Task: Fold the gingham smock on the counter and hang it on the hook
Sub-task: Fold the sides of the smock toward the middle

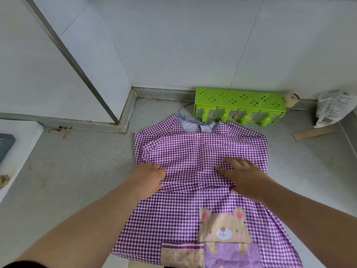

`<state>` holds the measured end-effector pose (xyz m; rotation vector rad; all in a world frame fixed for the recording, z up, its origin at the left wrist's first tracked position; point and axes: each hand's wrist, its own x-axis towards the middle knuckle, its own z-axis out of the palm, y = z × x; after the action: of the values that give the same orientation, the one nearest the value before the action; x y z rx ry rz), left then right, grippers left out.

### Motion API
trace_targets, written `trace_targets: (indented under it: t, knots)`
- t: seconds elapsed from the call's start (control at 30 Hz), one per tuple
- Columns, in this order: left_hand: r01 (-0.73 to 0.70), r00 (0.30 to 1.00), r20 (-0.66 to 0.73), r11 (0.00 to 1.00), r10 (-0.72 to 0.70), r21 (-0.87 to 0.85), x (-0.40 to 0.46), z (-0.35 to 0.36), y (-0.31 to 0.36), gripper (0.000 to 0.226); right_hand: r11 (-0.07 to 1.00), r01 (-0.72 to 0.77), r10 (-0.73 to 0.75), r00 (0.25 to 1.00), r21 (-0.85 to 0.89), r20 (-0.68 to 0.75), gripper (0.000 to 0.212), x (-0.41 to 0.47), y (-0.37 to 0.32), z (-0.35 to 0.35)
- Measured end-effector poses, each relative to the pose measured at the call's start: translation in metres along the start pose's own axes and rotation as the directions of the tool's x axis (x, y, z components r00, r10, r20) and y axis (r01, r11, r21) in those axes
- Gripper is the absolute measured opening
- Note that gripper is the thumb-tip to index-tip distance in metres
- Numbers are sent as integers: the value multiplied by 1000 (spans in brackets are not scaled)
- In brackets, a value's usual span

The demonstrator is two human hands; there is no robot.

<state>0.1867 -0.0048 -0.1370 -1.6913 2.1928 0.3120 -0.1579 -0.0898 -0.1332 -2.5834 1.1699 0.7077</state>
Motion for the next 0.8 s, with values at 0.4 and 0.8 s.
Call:
trace_targets:
  t: [0.4,0.8]
  knots:
    - [-49,997,-64,999,49,-3,5,-1,2,49,996,83,-83,996,-14,43,69,-10,-8,-5]
    - [-24,1000,-18,1000,24,6,3,-1,0,40,998,67,-68,994,9,82,98,-10,-18,-4]
